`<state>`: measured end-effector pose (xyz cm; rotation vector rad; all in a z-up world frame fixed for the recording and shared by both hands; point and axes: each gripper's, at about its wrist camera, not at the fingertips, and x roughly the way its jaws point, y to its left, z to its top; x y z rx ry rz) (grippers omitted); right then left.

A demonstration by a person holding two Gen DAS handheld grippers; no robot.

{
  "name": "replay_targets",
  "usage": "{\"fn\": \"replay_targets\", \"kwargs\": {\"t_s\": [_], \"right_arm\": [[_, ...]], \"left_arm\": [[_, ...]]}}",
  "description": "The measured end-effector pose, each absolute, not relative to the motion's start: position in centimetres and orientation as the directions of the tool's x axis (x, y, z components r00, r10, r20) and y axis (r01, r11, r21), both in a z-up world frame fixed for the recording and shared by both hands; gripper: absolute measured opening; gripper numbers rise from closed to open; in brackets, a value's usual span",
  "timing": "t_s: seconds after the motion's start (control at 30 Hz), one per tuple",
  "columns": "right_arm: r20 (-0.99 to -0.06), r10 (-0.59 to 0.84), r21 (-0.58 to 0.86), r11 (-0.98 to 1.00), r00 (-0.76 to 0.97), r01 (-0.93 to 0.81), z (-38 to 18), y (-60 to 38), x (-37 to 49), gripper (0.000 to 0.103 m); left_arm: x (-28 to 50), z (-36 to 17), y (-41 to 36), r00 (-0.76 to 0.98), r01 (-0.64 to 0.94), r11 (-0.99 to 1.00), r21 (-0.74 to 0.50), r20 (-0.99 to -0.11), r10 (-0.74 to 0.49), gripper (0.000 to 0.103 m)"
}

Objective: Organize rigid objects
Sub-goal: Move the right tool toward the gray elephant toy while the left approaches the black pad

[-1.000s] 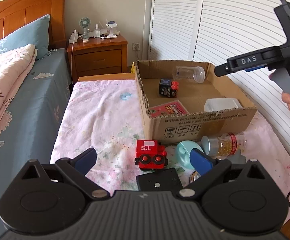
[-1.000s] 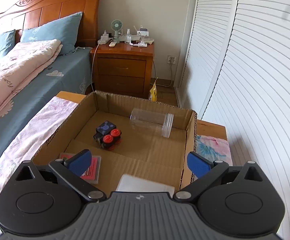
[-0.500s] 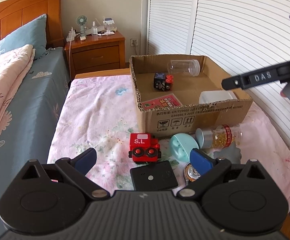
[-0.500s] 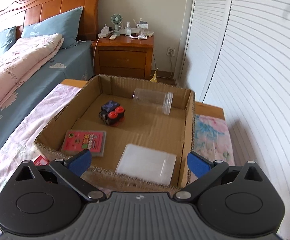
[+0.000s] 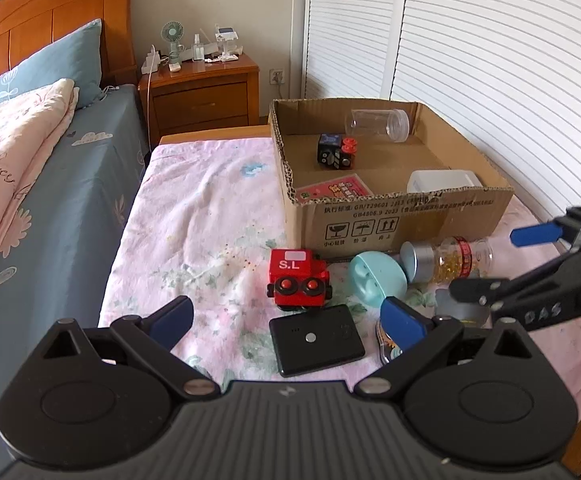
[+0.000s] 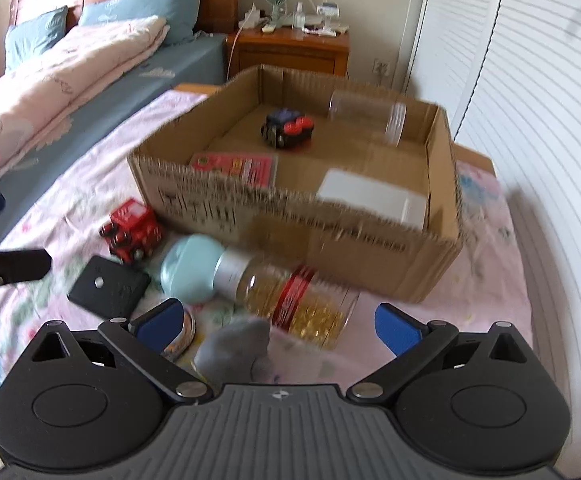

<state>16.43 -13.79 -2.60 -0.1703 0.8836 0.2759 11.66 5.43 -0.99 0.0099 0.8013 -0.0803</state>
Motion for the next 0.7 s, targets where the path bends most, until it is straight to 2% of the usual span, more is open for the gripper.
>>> {"fn": "replay_targets", "kwargs": {"t_s": [0.47,0.7], "right_arm": [[-0.777,0.112,-0.029,0.977,0.619,-0.213,-3.6,-18.8,13.2,0.103],[-0.753,0.271,0.079,0.942,0.599,-0.327,-3.8,-20.1,10.5,0.103]], "left_arm": [[11.2,-1.2,5.4,0.688,0.083,0.996,-0.024,-0.721,-0.075,0.099],[10.9,-1.2,5.1,0.686,0.091,0.996,-0.015,-0.723,-0.074,0.099]]}}
